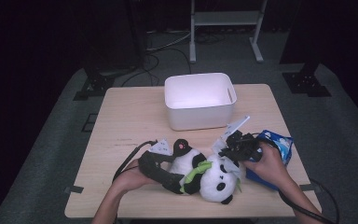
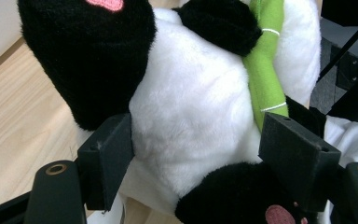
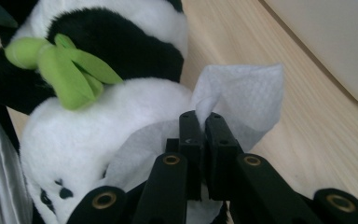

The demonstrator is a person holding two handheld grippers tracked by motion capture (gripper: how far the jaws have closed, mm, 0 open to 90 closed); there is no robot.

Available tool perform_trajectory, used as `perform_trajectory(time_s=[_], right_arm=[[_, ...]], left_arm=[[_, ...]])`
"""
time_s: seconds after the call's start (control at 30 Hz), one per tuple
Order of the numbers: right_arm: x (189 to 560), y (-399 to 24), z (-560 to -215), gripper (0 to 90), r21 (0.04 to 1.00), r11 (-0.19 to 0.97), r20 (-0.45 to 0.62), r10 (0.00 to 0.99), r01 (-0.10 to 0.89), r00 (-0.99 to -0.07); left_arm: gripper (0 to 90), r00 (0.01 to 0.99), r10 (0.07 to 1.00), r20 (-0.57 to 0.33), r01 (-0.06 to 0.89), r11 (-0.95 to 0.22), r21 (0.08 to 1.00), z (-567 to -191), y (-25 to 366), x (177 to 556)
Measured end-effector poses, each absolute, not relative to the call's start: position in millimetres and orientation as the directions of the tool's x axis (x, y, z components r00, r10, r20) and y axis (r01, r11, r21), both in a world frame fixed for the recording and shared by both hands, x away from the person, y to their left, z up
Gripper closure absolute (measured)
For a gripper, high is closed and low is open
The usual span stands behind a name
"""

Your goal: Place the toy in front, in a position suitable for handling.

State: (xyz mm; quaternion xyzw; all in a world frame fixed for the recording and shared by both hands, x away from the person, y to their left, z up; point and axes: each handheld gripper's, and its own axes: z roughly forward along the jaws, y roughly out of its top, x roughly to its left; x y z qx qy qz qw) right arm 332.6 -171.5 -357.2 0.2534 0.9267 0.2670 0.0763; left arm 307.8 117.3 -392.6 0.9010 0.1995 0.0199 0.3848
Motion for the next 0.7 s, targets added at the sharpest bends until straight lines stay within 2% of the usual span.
perform_trajectory(time_s=[0.7], right_arm=[[318.2, -193.9, -356.1, 85.2, 0.588, 0.674, 0.094, 0.493, 0.448, -0.865]], left_arm=[[24.9, 0.922, 0.367, -0.124, 0.345, -0.634, 0.692, -392.5, 118.2, 307.8]])
